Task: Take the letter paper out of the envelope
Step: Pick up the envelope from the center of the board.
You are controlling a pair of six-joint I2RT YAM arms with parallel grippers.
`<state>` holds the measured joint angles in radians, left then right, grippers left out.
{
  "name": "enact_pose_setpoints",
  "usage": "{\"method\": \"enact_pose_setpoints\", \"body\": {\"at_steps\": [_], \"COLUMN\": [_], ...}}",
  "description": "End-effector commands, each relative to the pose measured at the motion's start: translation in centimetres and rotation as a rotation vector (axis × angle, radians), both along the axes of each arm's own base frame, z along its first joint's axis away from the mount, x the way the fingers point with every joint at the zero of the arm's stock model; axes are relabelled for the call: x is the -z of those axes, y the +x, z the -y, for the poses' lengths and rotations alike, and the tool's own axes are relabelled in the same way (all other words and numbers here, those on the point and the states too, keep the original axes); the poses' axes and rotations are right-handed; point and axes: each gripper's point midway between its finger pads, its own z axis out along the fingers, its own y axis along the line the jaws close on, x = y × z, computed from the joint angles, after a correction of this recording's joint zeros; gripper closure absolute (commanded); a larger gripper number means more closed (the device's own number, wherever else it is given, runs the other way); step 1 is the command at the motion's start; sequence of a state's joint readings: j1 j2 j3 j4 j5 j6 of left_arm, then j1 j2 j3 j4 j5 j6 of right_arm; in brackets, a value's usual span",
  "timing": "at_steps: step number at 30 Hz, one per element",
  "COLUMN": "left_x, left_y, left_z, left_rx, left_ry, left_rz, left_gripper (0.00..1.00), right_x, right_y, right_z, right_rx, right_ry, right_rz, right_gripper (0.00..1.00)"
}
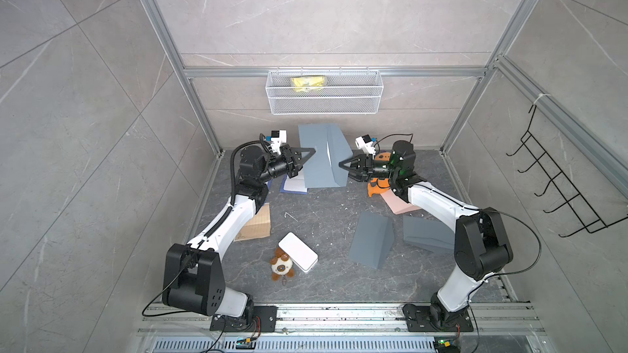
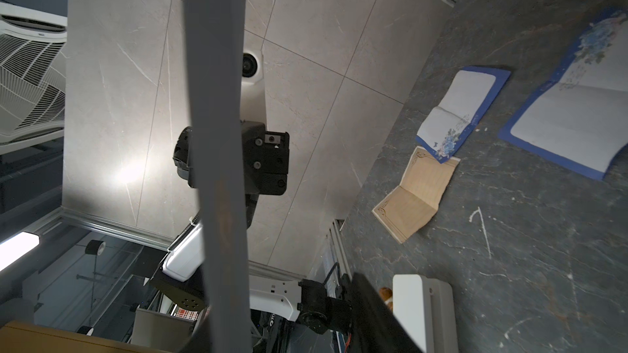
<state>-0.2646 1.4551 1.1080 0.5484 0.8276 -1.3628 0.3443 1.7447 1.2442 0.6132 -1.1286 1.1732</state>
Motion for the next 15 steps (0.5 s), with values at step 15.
{"method": "enact_pose_setpoints", "body": {"at_steps": [15], "left_x": [-3.3], "left_y": [0.4], "left_z": [0.4], "left_rx": [-0.009], "left_ry": [-0.076], "left_rz": [0.081], "left_gripper": [1.00], "right_x": [-1.1], "right_y": [-0.9], "right_z": [-2.4], "right_rx": [0.065], "right_ry": [0.066], "right_rz": [0.018], "right_gripper": [0.50]}}
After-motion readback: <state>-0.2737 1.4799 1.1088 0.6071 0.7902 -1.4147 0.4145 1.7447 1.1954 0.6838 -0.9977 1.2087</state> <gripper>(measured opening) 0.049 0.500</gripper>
